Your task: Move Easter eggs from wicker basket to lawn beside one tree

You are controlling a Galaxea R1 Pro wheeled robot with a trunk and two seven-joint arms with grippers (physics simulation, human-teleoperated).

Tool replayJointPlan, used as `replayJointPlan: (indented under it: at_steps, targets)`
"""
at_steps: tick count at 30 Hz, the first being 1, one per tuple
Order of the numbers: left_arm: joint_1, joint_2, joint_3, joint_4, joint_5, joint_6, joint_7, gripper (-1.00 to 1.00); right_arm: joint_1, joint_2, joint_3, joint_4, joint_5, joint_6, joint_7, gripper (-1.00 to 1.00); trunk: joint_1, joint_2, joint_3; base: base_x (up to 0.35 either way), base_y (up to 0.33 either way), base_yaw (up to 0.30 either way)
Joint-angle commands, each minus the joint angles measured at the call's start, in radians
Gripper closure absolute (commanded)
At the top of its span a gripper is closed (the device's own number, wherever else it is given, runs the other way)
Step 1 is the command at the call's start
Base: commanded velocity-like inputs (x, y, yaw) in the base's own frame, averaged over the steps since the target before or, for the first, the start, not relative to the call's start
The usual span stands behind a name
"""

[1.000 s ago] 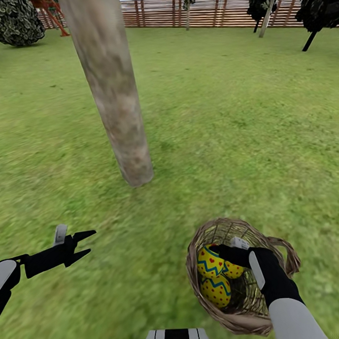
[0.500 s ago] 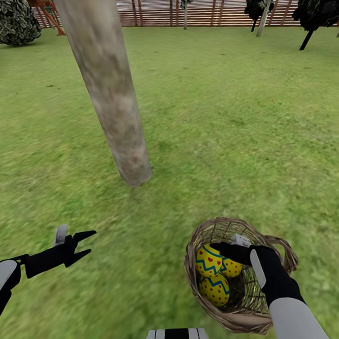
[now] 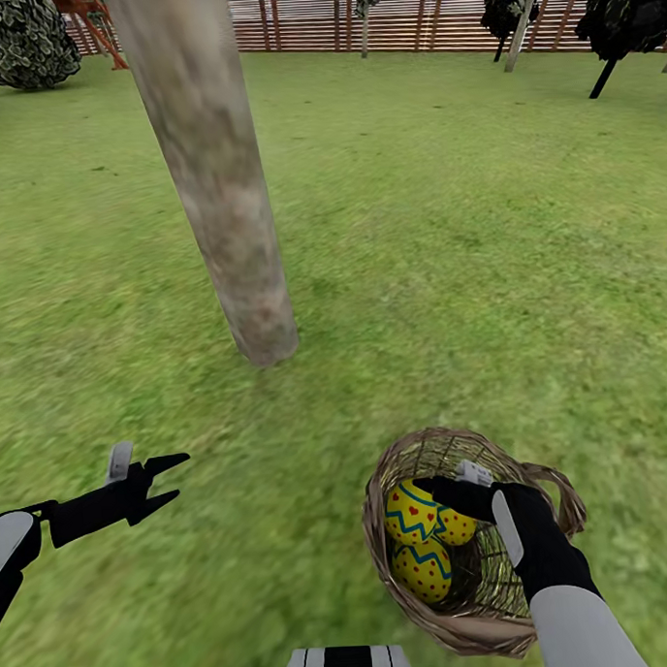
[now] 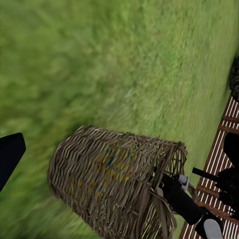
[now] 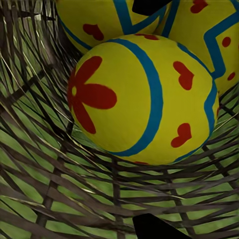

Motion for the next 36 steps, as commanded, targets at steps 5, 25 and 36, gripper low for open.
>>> replayJointPlan:
  at_steps: [5, 25, 36]
  targets:
    - [0.0, -0.001, 0.001, 0.001, -0.006, 0.003, -0.009, -1.0, -0.001, 0.001, -0.005, -0.001, -0.001, 0.006, 0.003, -1.0, 0.019, -0.035, -0.016, 0.0, 0.0, 0.0]
    - [0.0, -0.002, 0.001, 0.001, -0.007, 0.003, -0.01, -1.0, -0.001, 0.002, 0.001, -0.001, -0.001, 0.007, 0.005, -1.0, 0.065, -0.119, -0.054, 0.0, 0.0, 0.0]
    - [-0.001, -0.028, 0.0, -0.001, -0.012, 0.004, -0.01, -1.0, -0.001, 0.001, 0.0, -0.002, -0.001, 0.008, 0.009, -1.0, 0.084, -0.154, -0.07, 0.0, 0.0, 0.0]
